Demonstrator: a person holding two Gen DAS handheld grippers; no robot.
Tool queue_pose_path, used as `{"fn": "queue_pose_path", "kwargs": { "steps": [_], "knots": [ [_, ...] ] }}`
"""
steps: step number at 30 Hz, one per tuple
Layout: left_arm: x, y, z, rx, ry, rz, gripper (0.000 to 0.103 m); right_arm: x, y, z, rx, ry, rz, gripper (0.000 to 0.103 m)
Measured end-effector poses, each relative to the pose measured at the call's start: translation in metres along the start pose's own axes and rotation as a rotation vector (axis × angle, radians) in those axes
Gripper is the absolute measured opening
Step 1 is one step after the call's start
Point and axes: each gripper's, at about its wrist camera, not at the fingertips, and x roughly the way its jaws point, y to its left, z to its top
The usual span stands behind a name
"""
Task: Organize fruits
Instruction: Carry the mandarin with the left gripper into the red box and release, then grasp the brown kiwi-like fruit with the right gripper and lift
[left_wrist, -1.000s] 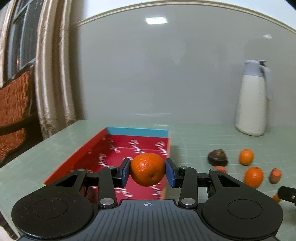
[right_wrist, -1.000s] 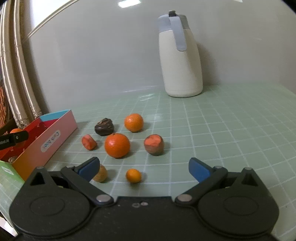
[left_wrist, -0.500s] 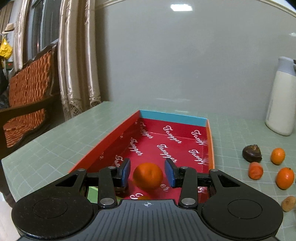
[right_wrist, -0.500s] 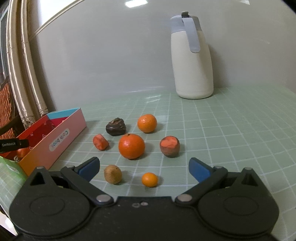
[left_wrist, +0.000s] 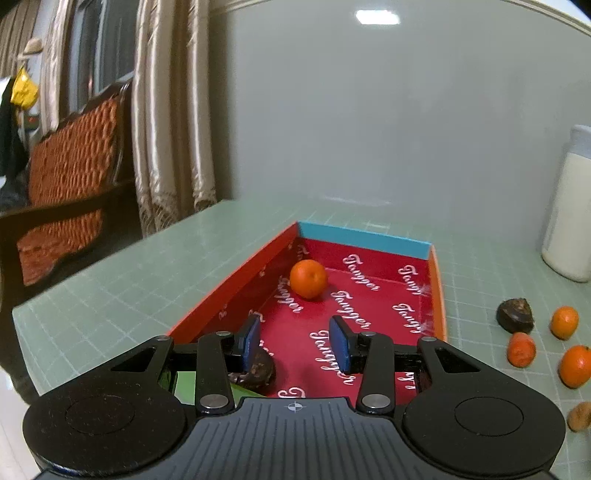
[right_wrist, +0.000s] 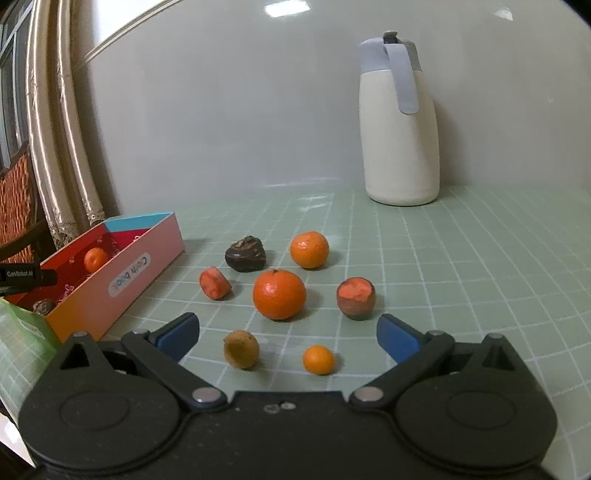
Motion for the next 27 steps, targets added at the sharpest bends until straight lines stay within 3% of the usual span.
{"fn": "queue_pose_path", "kwargs": {
  "steps": [3,8,16,27],
  "knots": [
    [-0.008,-0.003,0.0,0.026,-0.035,0.006,0.071,-0.001,0.004,0.0,-0.011,-0.007,0.003,0.103],
    [-0.022,-0.003,0.0,0.073,-0.095,0.018,0.075,-0.006,0.008,0.002,-0.03,-0.045,0.029,0.103],
    [-0.034,0.008,-0.004,0.087,-0.101,0.033,0.095,-0.005,0.015,0.006,-0.031,-0.058,0.057,0.103],
    [-0.045,0.028,-0.012,0.109,-0.111,0.079,0.098,0.009,0.031,0.007,-0.044,-0.011,0.091,0.099]
  ]
}}
